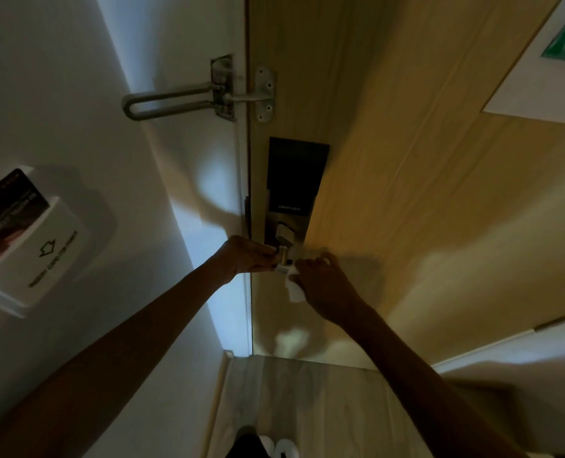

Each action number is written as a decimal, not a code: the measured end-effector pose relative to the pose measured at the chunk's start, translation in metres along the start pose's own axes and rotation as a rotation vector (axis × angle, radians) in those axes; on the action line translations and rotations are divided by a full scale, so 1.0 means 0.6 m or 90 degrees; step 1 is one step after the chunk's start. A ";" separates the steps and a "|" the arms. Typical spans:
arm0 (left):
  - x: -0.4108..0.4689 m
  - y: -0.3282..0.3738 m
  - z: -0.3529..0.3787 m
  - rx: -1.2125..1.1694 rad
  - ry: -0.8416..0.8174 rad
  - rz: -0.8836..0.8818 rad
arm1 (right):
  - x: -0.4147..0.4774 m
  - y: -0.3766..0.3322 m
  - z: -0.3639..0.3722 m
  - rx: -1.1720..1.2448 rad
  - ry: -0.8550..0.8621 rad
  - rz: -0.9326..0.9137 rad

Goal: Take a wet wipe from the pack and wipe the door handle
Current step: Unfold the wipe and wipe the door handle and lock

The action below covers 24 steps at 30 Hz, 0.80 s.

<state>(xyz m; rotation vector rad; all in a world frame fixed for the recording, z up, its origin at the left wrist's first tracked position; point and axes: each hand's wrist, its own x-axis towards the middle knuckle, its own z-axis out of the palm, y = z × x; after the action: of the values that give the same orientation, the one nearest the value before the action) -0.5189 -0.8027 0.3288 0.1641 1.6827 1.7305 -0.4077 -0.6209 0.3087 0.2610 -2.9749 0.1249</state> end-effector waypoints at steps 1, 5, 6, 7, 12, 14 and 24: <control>0.000 0.002 0.001 -0.001 -0.004 0.006 | 0.009 -0.015 0.002 0.018 0.006 0.009; 0.001 0.003 0.003 0.020 0.003 0.006 | -0.011 0.001 -0.004 0.006 0.009 0.008; 0.001 0.002 0.004 0.027 0.004 0.006 | -0.022 0.019 -0.006 -0.021 0.021 -0.005; 0.001 -0.001 0.002 0.028 0.007 0.007 | -0.033 0.037 -0.010 -0.036 0.017 -0.010; -0.002 0.002 -0.001 0.014 -0.012 0.032 | -0.011 0.011 -0.011 -0.038 -0.056 0.012; -0.005 0.005 0.002 0.013 -0.011 0.029 | 0.002 -0.021 -0.003 -0.018 -0.022 -0.003; 0.001 0.011 0.009 0.044 0.026 0.004 | -0.031 0.046 -0.012 -0.087 -0.095 -0.039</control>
<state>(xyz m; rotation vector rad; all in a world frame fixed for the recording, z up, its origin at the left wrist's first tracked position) -0.5191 -0.7971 0.3351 0.1679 1.7746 1.6918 -0.3936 -0.5901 0.3107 0.3595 -3.1001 -0.1092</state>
